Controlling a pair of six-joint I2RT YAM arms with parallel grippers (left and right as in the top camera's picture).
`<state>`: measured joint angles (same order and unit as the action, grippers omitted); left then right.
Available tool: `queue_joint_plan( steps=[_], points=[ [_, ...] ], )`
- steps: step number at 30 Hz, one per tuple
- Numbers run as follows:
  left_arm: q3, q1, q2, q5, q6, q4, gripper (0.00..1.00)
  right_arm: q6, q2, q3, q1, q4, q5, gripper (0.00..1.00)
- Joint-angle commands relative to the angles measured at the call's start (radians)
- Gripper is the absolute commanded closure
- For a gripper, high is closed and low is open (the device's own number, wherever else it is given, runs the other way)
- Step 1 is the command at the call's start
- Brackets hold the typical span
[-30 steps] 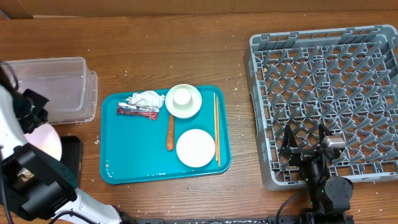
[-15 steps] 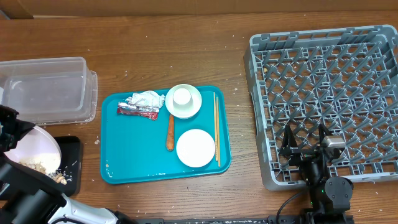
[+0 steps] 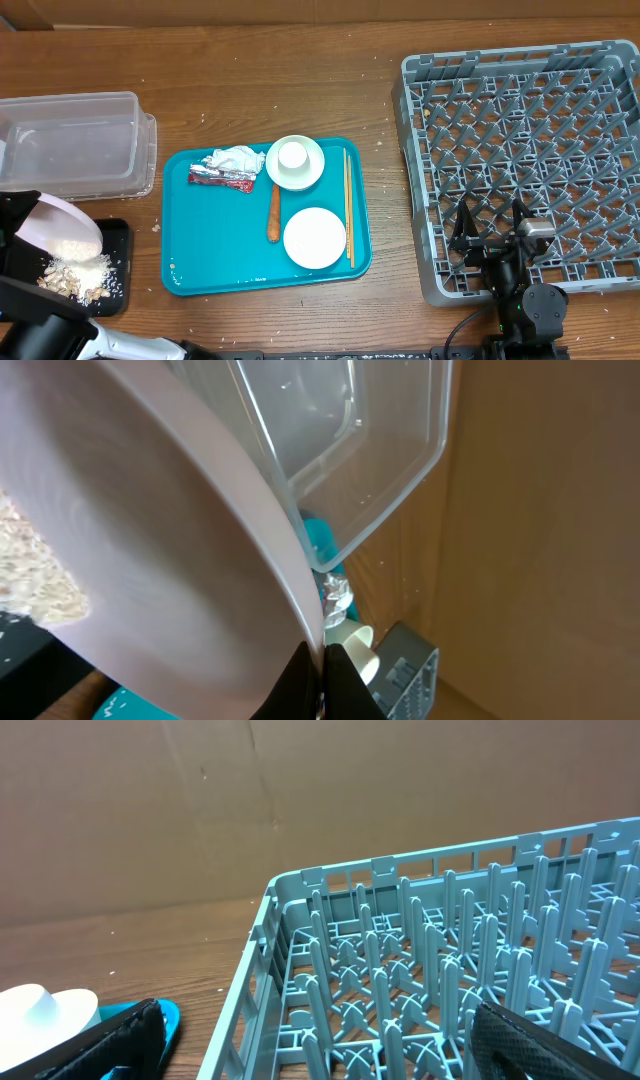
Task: Sort waste into correct bins and load items into the dishwasher
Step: 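Lift the plate with the left gripper toward the black tray, then tilt the plate to dump rice onto the black tray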
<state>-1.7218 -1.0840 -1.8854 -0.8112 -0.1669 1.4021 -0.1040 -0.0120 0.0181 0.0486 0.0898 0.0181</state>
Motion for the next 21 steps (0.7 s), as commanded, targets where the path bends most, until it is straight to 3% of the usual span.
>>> queue_joint_plan(
  steps=[1, 8, 11, 14, 21],
  points=[
    [0.0, -0.032, -0.003, -0.046, 0.043, 0.014, 0.96, 0.004, 0.009, -0.01, 0.008, -0.005, -0.006, 0.0],
    [0.0, -0.08, -0.001, -0.149, 0.079, 0.039, 0.96, 0.004, 0.009, -0.01, 0.008, -0.005, -0.006, 0.0],
    [0.0, -0.096, 0.001, -0.099, 0.071, 0.009, 0.96, 0.004, 0.009, -0.01, 0.008, -0.005, -0.006, 0.0],
    [0.0, -0.117, 0.001, -0.213, 0.123, 0.04, 0.96, 0.004, 0.009, -0.01, 0.008, -0.005, -0.006, 0.0],
    [0.0, -0.161, 0.001, -0.268, 0.154, 0.093, 0.96, 0.004, 0.009, -0.01, 0.008, -0.005, -0.006, 0.0]
  ],
)
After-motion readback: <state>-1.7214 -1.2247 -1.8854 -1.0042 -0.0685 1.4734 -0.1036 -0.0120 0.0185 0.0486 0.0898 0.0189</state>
